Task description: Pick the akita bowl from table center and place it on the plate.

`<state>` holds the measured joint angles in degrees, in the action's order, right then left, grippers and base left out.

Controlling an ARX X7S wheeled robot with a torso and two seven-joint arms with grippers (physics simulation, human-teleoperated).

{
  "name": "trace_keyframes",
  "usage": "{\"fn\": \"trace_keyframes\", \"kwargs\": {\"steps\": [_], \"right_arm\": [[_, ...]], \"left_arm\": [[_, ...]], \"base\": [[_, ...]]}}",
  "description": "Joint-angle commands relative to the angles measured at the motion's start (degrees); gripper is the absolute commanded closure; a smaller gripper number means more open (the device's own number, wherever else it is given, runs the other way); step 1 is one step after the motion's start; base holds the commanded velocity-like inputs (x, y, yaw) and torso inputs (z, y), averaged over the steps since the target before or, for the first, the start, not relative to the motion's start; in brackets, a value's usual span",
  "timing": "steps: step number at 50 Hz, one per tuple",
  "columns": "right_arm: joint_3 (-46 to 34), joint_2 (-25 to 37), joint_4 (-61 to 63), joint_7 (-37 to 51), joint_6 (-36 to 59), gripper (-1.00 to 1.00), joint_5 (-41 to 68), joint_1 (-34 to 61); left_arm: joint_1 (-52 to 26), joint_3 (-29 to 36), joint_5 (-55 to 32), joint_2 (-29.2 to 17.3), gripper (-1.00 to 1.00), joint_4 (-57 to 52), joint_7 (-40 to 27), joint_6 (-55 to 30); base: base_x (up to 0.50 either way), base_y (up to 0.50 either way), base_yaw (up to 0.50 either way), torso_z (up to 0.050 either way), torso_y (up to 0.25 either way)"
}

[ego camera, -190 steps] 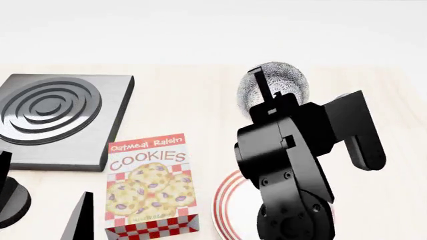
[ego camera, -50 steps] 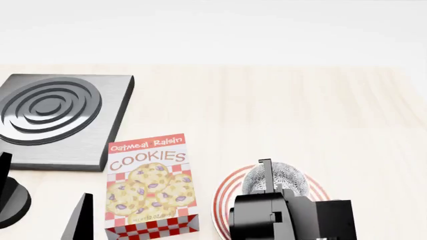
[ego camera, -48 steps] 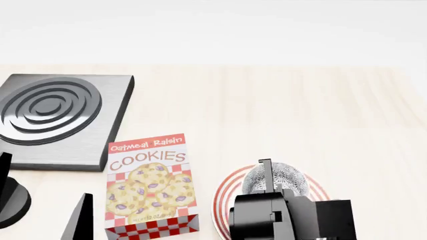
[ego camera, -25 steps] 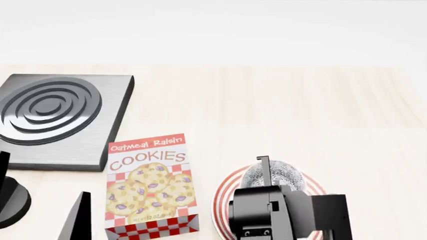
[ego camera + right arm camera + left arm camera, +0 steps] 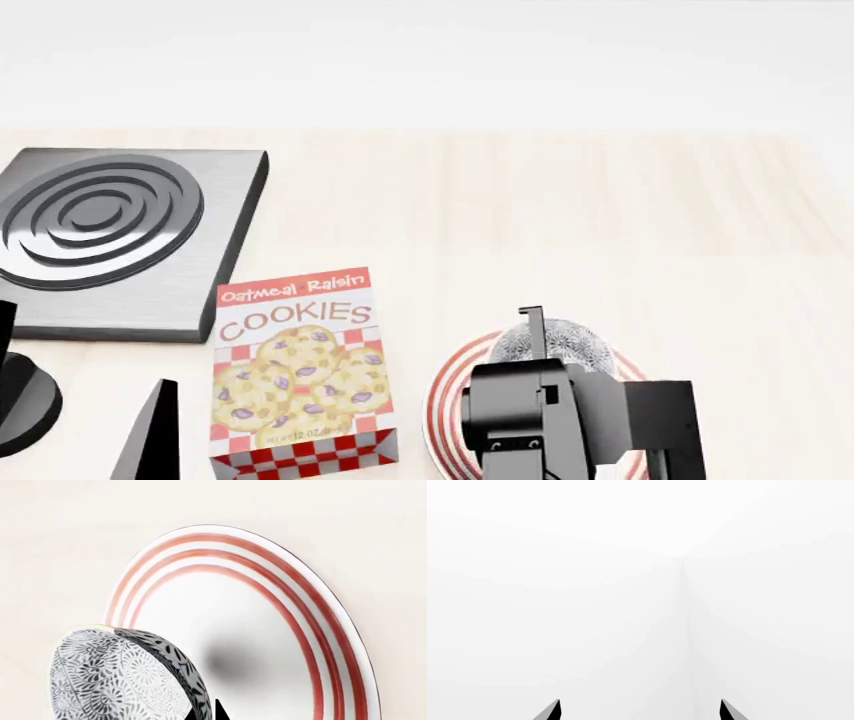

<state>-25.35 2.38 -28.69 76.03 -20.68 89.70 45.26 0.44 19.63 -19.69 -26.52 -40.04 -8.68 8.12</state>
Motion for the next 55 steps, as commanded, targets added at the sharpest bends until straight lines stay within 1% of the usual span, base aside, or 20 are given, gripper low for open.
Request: {"fn": "trace_keyframes", "kwargs": {"steps": [1,26,33,34,35,41,43,44,55], "right_arm": [[-0.75,0.32,-0.89,-0.69,-0.45,1.00,0.43,0.72],[-1.49,1.18,-0.78,-0.76,-2.12,1.00,1.69,0.18],[-1.79,1.42,-0.36,-1.28,-1.97,1.00,2.26,0.12],[-1.49,1.41,-0.17,-2.95,-1.62,1.00,3.02,0.01],[-1.28,1.36,-0.15,-3.37,-1.54,-1.00,3.50,-0.06],[-1.51,1.68,0.42,-3.78,-1.30,-1.00,4.00,-0.13],[-0.38,1.62,1.04,-7.39,0.11,-1.00,6.67,-0.50],[-0.77,1.76,1.07,-5.70,-0.59,-1.00,5.82,-0.57],[-1.41,2.34,3.03,-5.10,-1.87,-1.00,4.92,-0.78]], "left_arm": [[0.01,0.07,-0.06,-0.11,-1.00,0.18,-0.09,0.24],[-0.13,0.26,-0.31,-0.46,-1.00,0.08,-0.42,0.15],[-0.01,0.38,-0.23,-0.58,-1.00,-0.34,-0.64,0.02],[-0.02,0.39,-0.24,-0.61,-1.00,-0.39,-0.67,-0.04],[-0.03,0.37,-0.29,-0.63,-1.00,-0.39,-0.68,-0.02],[0.02,0.47,-0.21,-0.69,-1.00,-0.28,-0.67,0.18],[0.01,0.48,-0.26,-0.70,-1.00,-0.16,-0.62,0.30],[0.00,0.51,-0.25,-0.72,-1.00,-0.23,-0.65,0.25],[-0.05,0.72,-0.19,-0.80,-1.00,-0.37,-0.80,0.23]], "base": [[0.00,0.00,0.00,0.000,0.000],[0.00,0.00,0.00,0.000,0.000],[0.00,0.00,0.00,0.000,0.001],[0.00,0.00,0.00,0.000,0.000],[0.00,0.00,0.00,0.000,0.000],[0.00,0.00,0.00,0.000,0.000],[0.00,0.00,0.00,0.000,0.000],[0.00,0.00,0.00,0.000,0.000],[0.00,0.00,0.00,0.000,0.000]]}}
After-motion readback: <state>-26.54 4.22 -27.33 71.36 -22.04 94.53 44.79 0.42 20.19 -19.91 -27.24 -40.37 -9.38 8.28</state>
